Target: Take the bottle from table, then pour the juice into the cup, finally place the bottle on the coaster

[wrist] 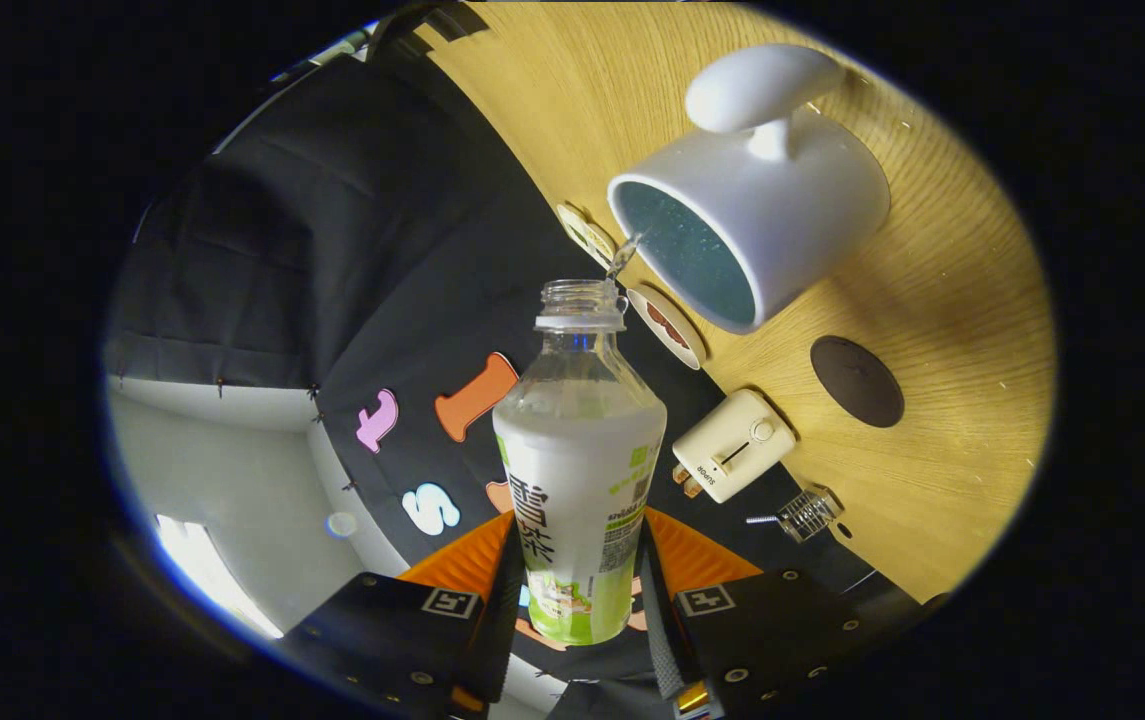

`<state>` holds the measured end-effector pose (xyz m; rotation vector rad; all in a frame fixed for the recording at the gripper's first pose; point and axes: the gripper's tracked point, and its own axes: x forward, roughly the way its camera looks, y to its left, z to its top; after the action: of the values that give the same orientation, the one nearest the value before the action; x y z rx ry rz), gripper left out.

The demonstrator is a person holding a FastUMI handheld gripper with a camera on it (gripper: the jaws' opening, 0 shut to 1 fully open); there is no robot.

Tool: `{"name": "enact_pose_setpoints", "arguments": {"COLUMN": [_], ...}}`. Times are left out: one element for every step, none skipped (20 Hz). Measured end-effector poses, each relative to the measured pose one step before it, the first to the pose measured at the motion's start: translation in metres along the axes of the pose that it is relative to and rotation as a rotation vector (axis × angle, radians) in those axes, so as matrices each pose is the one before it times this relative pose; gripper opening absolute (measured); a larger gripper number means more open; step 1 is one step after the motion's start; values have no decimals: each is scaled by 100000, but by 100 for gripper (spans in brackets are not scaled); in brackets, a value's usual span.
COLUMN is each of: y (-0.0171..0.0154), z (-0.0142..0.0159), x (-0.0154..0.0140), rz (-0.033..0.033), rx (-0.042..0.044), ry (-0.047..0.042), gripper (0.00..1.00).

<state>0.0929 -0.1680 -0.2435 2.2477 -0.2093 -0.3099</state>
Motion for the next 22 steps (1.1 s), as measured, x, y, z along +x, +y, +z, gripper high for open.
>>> {"name": "enact_pose_setpoints", "arguments": {"y": [84,77,-5,86,-101,-68,-33,-384,-401,-421,-371,-562,-745,-859,-927,-1095,-777,-553,-394,-185,155,483], "z": [78,-111,-60,-47,-29,-207,11,-99,-153,21,-165,-85,-339,-254,-127,-67,-39,161,-16,40,141,514], "x": [31,103,20,-8,141,-16,42,-5,-50,4,26,11,144,69,176,161,-217,-38,-24,5,63,-235], "rz": [457,764,492,451,-39,-370,-566,-1954,-2228,-2258,-2105,-2468,-3095,-2801,-3610,-4038,-3024,-1126,-368,-283,-232,73], "rx": [781,729,596,264,-516,-785,-1198,-2863,-3525,-3950,-4448,-5591,-7014,-7809,-8429,-8437,-7940,-7564,-7533,-7728,-8058,-7508], "ry": [-376,-8,-12,15,-30,333,379,764,873,280,824,678,544,738,-57,669,674,-636,313,-529,-881,-1623], "gripper": [58,57,58,57,57,57,57,57,57,57,57,57,57,57,57,57,57,57,57,57,57,57]}}
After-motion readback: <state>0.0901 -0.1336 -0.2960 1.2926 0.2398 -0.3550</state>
